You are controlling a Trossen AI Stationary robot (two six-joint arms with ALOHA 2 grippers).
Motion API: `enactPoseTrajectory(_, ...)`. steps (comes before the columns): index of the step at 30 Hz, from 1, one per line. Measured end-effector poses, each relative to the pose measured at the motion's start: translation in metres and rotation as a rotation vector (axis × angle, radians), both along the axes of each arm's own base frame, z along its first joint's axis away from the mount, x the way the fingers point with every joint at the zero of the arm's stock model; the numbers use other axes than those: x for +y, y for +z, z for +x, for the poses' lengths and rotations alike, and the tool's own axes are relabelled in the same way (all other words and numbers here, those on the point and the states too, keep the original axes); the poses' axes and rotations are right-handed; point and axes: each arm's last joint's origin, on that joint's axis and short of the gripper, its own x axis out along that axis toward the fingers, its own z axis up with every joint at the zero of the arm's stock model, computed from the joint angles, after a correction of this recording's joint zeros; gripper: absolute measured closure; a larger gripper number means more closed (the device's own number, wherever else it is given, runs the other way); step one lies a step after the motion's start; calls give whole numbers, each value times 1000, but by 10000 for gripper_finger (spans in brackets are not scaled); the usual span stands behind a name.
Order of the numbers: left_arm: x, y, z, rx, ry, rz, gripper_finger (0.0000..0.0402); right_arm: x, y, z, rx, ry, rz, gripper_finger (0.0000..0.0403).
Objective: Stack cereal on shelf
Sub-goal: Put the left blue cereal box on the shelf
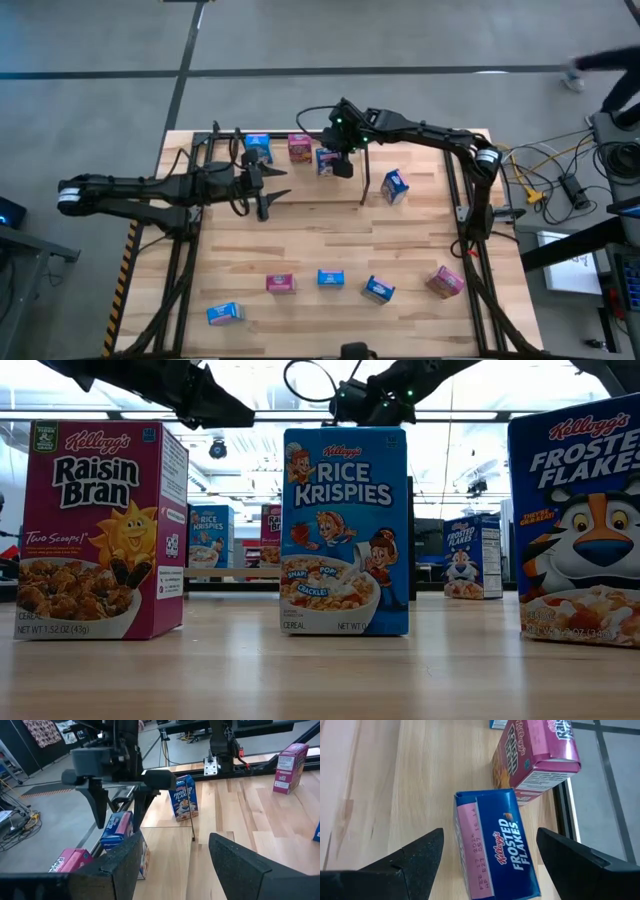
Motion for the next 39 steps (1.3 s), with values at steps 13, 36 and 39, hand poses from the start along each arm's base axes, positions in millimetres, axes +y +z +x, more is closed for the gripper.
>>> enactPoseTrajectory(13, 0, 0, 1, 0, 1, -4, 189, -1, -4, 1, 11, -2, 7, 96)
enactPoseTrajectory(36, 0, 1, 1, -1, 1, -4, 189, 0, -4, 1, 10, -13, 22, 183)
enactPoseTrajectory(39, 0, 1, 1, -1, 1, -4, 189, 0, -4, 1, 9, -18, 25, 184)
